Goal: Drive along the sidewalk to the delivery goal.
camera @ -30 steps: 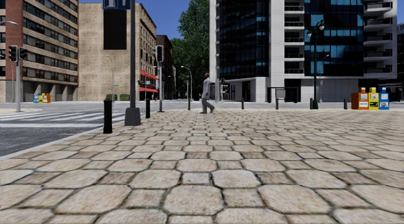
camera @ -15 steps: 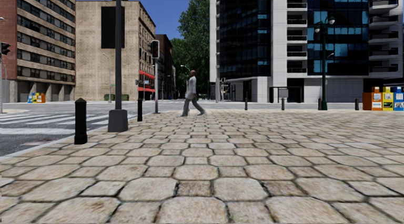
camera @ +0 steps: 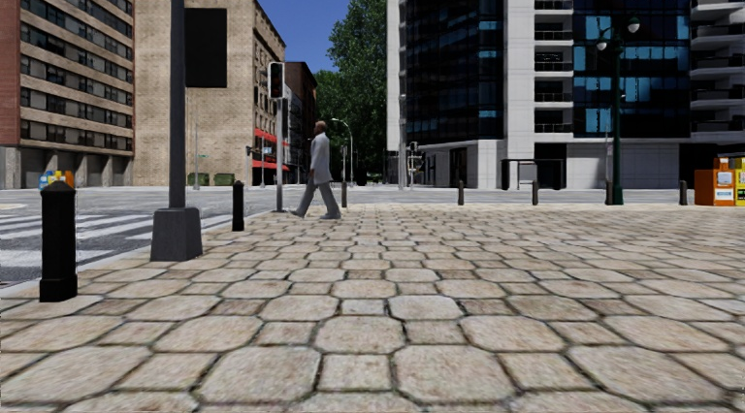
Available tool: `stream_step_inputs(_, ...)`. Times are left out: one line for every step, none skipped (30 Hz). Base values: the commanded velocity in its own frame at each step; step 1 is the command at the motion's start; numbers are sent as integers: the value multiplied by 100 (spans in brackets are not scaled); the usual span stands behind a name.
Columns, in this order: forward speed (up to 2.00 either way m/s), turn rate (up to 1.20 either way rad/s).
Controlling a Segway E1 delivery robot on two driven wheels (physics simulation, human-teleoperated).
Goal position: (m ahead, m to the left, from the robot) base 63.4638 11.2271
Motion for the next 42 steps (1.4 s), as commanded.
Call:
stream_step_inputs(200,0)
stream_step_inputs(200,0)
stream_step_inputs(200,0)
stream_step_inputs(200,0)
stream_step_inputs(200,0)
stream_step_inputs(200,0)
stream_step_inputs(200,0)
stream_step_inputs(200,0)
stream_step_inputs(200,0)
stream_step_inputs(200,0)
stream_step_inputs(200,0)
stream_step_inputs(200,0)
stream_step_inputs(200,0)
stream_step_inputs(200,0)
stream_step_inputs(200,0)
stream_step_inputs(200,0)
stream_step_inputs(200,0)
stream_step_inputs(200,0)
stream_step_inputs(200,0)
stream_step_inputs(200,0)
stream_step_inputs(200,0)
stream_step_inputs(200,0)
stream_step_inputs(200,0)
stream_step_inputs(200,0)
stream_step_inputs(200,19)
stream_step_inputs(200,26)
stream_step_inputs(200,27)
stream_step_inputs(200,27)
stream_step_inputs(200,27)
stream_step_inputs(200,28)
stream_step_inputs(200,35)
stream_step_inputs(200,38)
stream_step_inputs(200,38)
stream_step_inputs(200,40)
stream_step_inputs(200,40)
stream_step_inputs(200,43)
stream_step_inputs(200,45)
stream_step_inputs(200,45)
stream_step_inputs(195,49)
stream_step_inputs(189,50)
stream_step_inputs(183,52)
stream_step_inputs(176,56)
